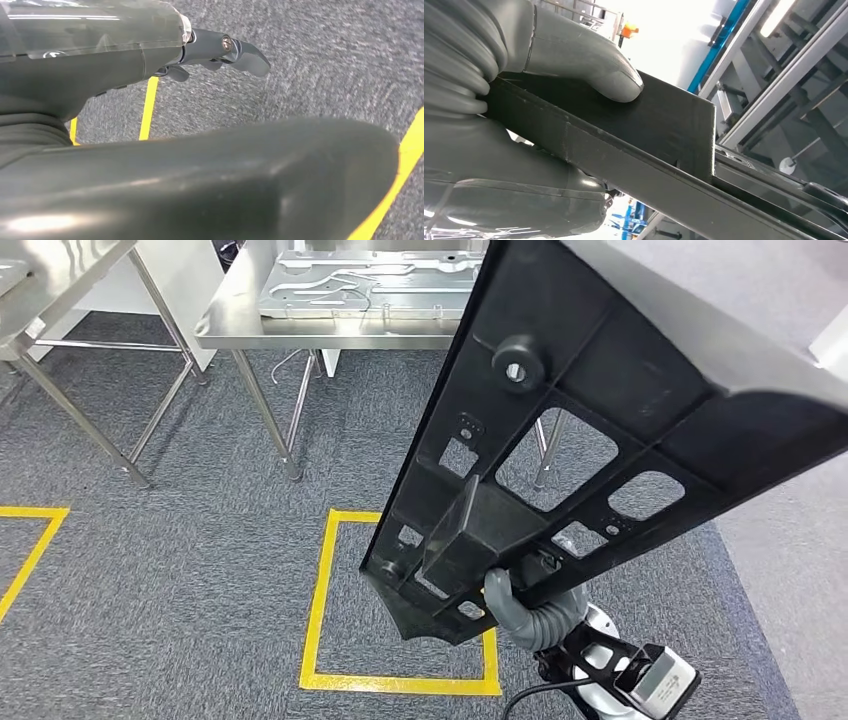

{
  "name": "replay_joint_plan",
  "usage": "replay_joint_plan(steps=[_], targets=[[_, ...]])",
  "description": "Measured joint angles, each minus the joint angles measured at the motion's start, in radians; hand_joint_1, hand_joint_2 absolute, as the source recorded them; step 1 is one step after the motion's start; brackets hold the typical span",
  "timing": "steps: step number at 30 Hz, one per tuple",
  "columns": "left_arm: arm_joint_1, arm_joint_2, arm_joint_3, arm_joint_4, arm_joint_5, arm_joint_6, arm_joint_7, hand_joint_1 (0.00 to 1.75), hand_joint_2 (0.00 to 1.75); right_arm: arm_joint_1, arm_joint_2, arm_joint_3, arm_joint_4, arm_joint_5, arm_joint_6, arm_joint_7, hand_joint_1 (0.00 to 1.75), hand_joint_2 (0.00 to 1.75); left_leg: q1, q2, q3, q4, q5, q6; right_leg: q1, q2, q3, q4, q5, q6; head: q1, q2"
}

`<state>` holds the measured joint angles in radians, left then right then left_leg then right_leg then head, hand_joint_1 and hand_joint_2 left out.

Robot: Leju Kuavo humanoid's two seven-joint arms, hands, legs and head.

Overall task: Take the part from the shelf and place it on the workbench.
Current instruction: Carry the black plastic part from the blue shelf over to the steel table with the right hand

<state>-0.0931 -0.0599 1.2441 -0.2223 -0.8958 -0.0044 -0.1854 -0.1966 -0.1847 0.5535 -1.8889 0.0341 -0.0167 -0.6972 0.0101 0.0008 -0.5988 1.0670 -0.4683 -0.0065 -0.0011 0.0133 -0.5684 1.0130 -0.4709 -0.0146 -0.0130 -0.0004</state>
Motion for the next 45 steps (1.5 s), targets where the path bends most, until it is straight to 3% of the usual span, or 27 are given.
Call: replay_joint_plan(steps=[2, 5, 7, 9, 10, 11, 12, 14, 15, 17, 21, 22, 25, 26, 27, 29, 30, 32, 35, 37, 40, 41, 42, 45], targets=[[0.0, 0.001, 0.0, 0.0, 0.0, 0.002, 0.002, 0.0, 0.0, 0.018, 0.005, 0.001, -0.009, 0.013, -0.003, 0.0, 1.75, 1.75, -0.006, -0.005, 0.021, -0.048, 0.005, 0.009, 0.0, 0.002, -0.002, 0.001, -0.002, 0.01, 0.0, 0.0], [0.0, 0.0, 0.0, 0.0, 0.0, 0.004, 0.006, 0.0, 0.0, 0.046, 0.012, 0.003, -0.025, 0.03, -0.009, 0.0, 1.75, 1.75, -0.003, -0.003, 0.027, -0.063, 0.009, 0.02, -0.002, 0.001, -0.004, 0.009, -0.012, 0.027, 0.0, 0.0], [-0.001, -0.001, 0.0, 0.0, 0.0, 0.004, 0.007, 0.0, 0.0, 0.058, 0.016, 0.005, -0.035, 0.039, -0.015, 0.0, 1.75, 1.75, 0.001, 0.0, 0.034, -0.071, 0.012, 0.029, -0.004, -0.002, -0.039, 0.086, -0.056, 0.035, 0.0, 0.0], [-0.002, -0.001, 0.0, 0.0, 0.0, 0.004, 0.007, 0.0, 0.0, 0.072, 0.019, 0.006, -0.041, 0.045, -0.02, 0.0, 1.75, 1.75, 0.001, 0.002, 0.036, -0.072, 0.009, 0.033, -0.007, -0.003, -0.109, 0.219, -0.111, 0.041, 0.0, 0.0], [-0.001, -0.001, 0.0, 0.0, -0.001, 0.004, 0.007, 0.0, 0.0, 0.079, 0.021, 0.007, -0.042, 0.049, -0.021, 0.0, 1.75, 1.75, 0.001, 0.002, 0.038, -0.072, 0.007, 0.033, -0.01, -0.003, -0.138, 0.266, -0.12, 0.044, 0.0, 0.0], [-0.001, -0.001, 0.0, 0.0, -0.002, 0.004, 0.007, 0.0, 0.0, 0.086, 0.023, 0.008, -0.043, 0.052, -0.021, 0.0, 1.75, 1.75, 0.001, 0.002, 0.04, -0.072, 0.004, 0.032, -0.012, -0.004, -0.149, 0.279, -0.11, 0.046, 0.0, 0.0], [0.0, -0.002, 0.0, 0.0, -0.003, 0.004, 0.006, 0.0, 0.0, 0.09, 0.024, 0.008, -0.045, 0.055, -0.021, 0.0, 1.75, 1.75, 0.001, 0.002, 0.044, -0.071, 0.0, 0.031, -0.014, -0.006, -0.14, 0.25, -0.082, 0.047, 0.0, 0.0], [0.0, -0.004, 0.0, 0.0, -0.005, 0.003, 0.006, 0.0, 0.0, 0.094, 0.028, 0.009, -0.051, 0.059, -0.023, 0.0, 1.75, 1.75, 0.001, 0.003, 0.056, -0.071, -0.01, 0.024, -0.017, -0.014, -0.079, 0.117, -0.01, 0.046, 0.0, 0.0], [-0.001, -0.004, 0.0, 0.0, -0.006, 0.003, 0.006, 0.0, 0.0, 0.094, 0.031, 0.01, -0.055, 0.061, -0.023, 0.0, 1.75, 1.75, -0.001, 0.002, 0.06, -0.069, -0.015, 0.019, -0.016, -0.018, -0.051, 0.057, 0.011, 0.043, 0.0, 0.0], [-0.001, -0.004, -0.001, 0.0, -0.007, 0.002, 0.006, 0.0, 0.0, 0.098, 0.036, 0.01, -0.06, 0.064, -0.025, 0.0, 1.75, 1.75, -0.004, 0.003, 0.063, -0.068, -0.022, 0.008, -0.011, -0.021, -0.027, 0.006, 0.015, 0.032, 0.0, 0.0], [-0.004, -0.004, -0.002, 0.0, -0.01, 0.003, 0.006, 0.0, 0.0, 0.108, 0.046, 0.01, -0.075, 0.072, -0.027, 0.0, 1.75, 1.75, 0.001, 0.007, 0.063, -0.038, -0.048, -0.015, -0.011, -0.014, -0.007, -0.007, 0.006, 0.003, 0.0, 0.0], [-0.004, -0.004, -0.002, 0.0, -0.012, 0.004, 0.007, 0.0, 0.0, 0.11, 0.05, 0.01, -0.079, 0.074, -0.028, 0.0, 1.75, 1.75, 0.002, 0.007, 0.042, 0.008, -0.068, -0.019, -0.012, -0.014, 0.001, -0.01, 0.003, -0.003, 0.0, 0.0], [-0.002, -0.005, -0.002, 0.0, -0.016, 0.004, 0.007, 0.0, 0.0, 0.12, 0.056, 0.01, -0.083, 0.077, -0.03, 0.0, 1.75, 1.75, 0.003, 0.007, -0.076, 0.205, -0.127, -0.026, -0.007, -0.01, 0.018, -0.01, -0.013, -0.013, 0.0, 0.0], [-0.001, -0.004, -0.002, 0.0, -0.016, 0.004, 0.007, 0.0, 0.0, 0.125, 0.056, 0.01, -0.084, 0.078, -0.03, 0.0, 1.75, 1.75, 0.003, 0.007, -0.101, 0.23, -0.119, -0.025, -0.005, -0.008, 0.026, -0.01, -0.02, -0.013, 0.0, 0.0], [0.0, -0.004, -0.002, 0.0, -0.017, 0.004, 0.008, 0.0, 0.0, 0.128, 0.057, 0.01, -0.084, 0.078, -0.031, 0.0, 1.75, 1.75, 0.003, 0.006, -0.106, 0.215, -0.09, -0.023, -0.004, -0.005, 0.035, -0.01, -0.026, -0.012, 0.0, 0.0], [0.001, -0.004, -0.002, 0.0, -0.017, 0.004, 0.008, 0.0, 0.0, 0.13, 0.058, 0.01, -0.086, 0.079, -0.033, 0.0, 1.75, 1.75, 0.0, 0.006, -0.069, 0.094, 0.0, -0.011, -0.003, -0.002, 0.057, -0.01, -0.043, -0.009, 0.0, 0.0], [0.001, -0.003, -0.002, 0.0, -0.017, 0.004, 0.008, 0.0, 0.0, 0.131, 0.06, 0.01, -0.087, 0.08, -0.033, 0.0, 1.75, 1.75, -0.004, 0.005, -0.044, 0.032, 0.029, -0.003, -0.001, -0.001, 0.066, -0.01, -0.051, -0.005, 0.0, 0.0], [-0.001, -0.002, -0.002, 0.0, -0.018, 0.005, 0.008, 0.0, 0.0, 0.132, 0.061, 0.01, -0.09, 0.081, -0.033, 0.0, 1.75, 1.75, -0.011, 0.005, -0.015, -0.035, 0.038, 0.011, 0.0, 0.001, 0.075, -0.012, -0.06, 0.005, 0.0, 0.0], [-0.001, -0.002, -0.002, 0.0, -0.018, 0.007, 0.008, 0.0, 0.0, 0.133, 0.062, 0.01, -0.095, 0.082, -0.034, 0.0, 1.75, 1.75, -0.011, 0.003, 0.008, -0.061, 0.024, 0.028, -0.001, -0.001, 0.078, 0.001, -0.057, 0.024, 0.0, 0.0], [-0.001, -0.002, -0.002, 0.0, -0.018, 0.007, 0.008, 0.0, 0.0, 0.133, 0.062, 0.01, -0.098, 0.083, -0.033, 0.0, 1.75, 1.75, -0.008, 0.002, 0.029, -0.074, 0.02, 0.037, -0.004, -0.002, 0.045, 0.069, -0.073, 0.032, 0.0, 0.0], [-0.002, -0.002, -0.002, 0.0, -0.018, 0.006, 0.008, 0.0, 0.0, 0.136, 0.062, 0.01, -0.1, 0.086, -0.033, 0.0, 1.75, 1.75, -0.008, 0.002, 0.049, -0.078, 0.004, 0.043, -0.009, -0.003, -0.074, 0.24, -0.139, 0.045, 0.0, 0.0], [-0.001, -0.002, -0.002, 0.0, -0.018, 0.006, 0.008, 0.0, 0.0, 0.137, 0.062, 0.01, -0.1, 0.086, -0.033, 0.0, 1.75, 1.75, -0.008, 0.002, 0.057, -0.078, -0.003, 0.043, -0.011, -0.004, -0.104, 0.266, -0.146, 0.048, 0.0, 0.0], [0.0, -0.002, -0.002, 0.0, -0.018, 0.005, 0.008, 0.0, 0.0, 0.138, 0.062, 0.01, -0.1, 0.086, -0.033, 0.0, 1.75, 1.75, -0.007, 0.001, 0.067, -0.078, -0.011, 0.041, -0.013, -0.005, -0.118, 0.257, -0.131, 0.05, 0.0, 0.0], [0.0, -0.003, -0.002, 0.0, -0.019, 0.005, 0.008, 0.0, 0.0, 0.138, 0.061, 0.01, -0.1, 0.083, -0.034, 0.0, 1.75, 1.75, -0.007, 0.0, 0.104, -0.077, -0.039, 0.031, -0.016, -0.011, -0.082, 0.087, -0.001, 0.047, 0.0, 0.0]])
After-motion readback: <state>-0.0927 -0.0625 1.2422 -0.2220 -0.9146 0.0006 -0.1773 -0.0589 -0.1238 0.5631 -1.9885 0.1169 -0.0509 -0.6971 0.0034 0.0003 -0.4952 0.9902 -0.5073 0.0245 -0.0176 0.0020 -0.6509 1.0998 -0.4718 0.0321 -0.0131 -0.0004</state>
